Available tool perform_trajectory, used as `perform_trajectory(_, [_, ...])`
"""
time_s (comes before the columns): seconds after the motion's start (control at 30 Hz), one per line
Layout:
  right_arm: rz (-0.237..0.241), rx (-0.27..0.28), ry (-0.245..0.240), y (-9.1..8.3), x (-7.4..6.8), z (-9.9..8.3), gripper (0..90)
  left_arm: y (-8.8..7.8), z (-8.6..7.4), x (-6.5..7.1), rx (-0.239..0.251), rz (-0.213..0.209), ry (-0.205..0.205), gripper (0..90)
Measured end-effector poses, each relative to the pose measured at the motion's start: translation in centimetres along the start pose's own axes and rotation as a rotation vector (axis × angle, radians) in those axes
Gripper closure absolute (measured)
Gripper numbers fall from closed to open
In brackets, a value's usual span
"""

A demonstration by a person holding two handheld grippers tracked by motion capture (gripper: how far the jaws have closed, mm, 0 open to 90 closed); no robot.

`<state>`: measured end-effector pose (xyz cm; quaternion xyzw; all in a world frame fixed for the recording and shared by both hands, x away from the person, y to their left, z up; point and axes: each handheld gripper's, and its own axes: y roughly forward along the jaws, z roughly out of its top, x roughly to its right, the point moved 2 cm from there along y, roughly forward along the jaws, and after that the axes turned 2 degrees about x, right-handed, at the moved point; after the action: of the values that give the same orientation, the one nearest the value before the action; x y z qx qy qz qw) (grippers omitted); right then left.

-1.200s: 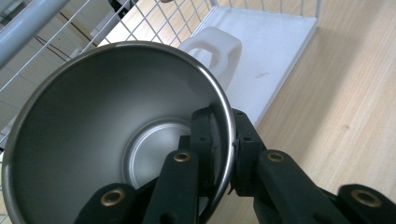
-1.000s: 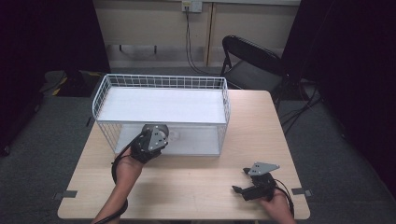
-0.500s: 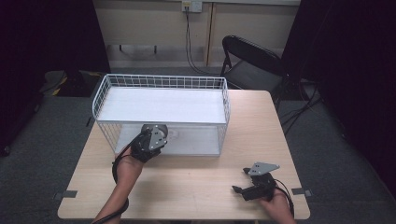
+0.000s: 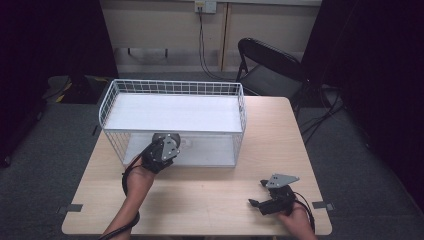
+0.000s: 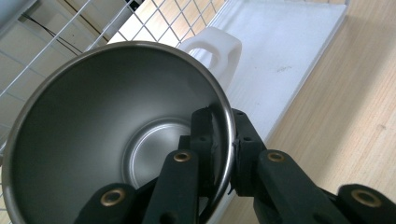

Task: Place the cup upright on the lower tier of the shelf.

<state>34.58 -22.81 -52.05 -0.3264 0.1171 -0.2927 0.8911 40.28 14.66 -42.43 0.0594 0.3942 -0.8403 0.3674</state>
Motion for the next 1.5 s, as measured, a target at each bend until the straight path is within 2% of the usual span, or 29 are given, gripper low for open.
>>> perform_trajectory(0.23, [0.0,0.0,0.0,0.0,0.0,0.0,14.4,0.4,-0.1,0.1,0.005,0.003,-0.011,82.7])
perform_trajectory(0.27, [0.0,0.0,0.0,0.0,0.0,0.0,14.4,0.5,-0.1,0.1,-0.004,-0.001,0.0,82.7])
perform_trajectory(0.6, [0.001,0.0,-0.001,0.0,0.0,0.0,14.4,1.2,0.0,0.4,0.005,-0.003,-0.006,82.7])
perform_trajectory(0.73, [0.002,0.0,-0.001,0.0,0.0,0.0,14.4,1.2,0.1,0.4,-0.01,-0.006,0.008,82.8])
perform_trajectory(0.97, [0.001,0.0,-0.002,0.0,0.0,0.0,14.4,1.7,0.1,0.5,-0.001,0.001,-0.002,82.7])
perform_trajectory(1.07, [0.002,0.0,-0.001,0.0,0.0,0.0,14.4,1.8,0.0,0.5,-0.009,-0.001,0.01,82.7])
perform_trajectory(1.17, [0.002,0.0,-0.002,0.0,0.0,0.0,14.4,2.0,0.0,0.6,-0.003,-0.003,-0.003,82.7])
perform_trajectory(1.27, [0.002,0.0,-0.002,0.0,0.0,0.0,14.4,2.0,0.1,0.6,-0.01,0.0,0.013,82.7])
perform_trajectory(1.33, [0.002,0.0,-0.002,0.0,0.0,0.0,14.4,2.2,0.1,0.7,0.001,-0.001,0.003,82.7])
perform_trajectory(1.43, [0.002,0.0,-0.002,0.0,0.0,0.0,14.4,2.3,0.1,0.8,-0.014,-0.005,0.016,82.7])
perform_trajectory(1.5, [0.002,0.001,-0.003,0.0,0.0,0.0,14.4,2.5,0.1,0.9,-0.003,-0.002,0.006,82.7])
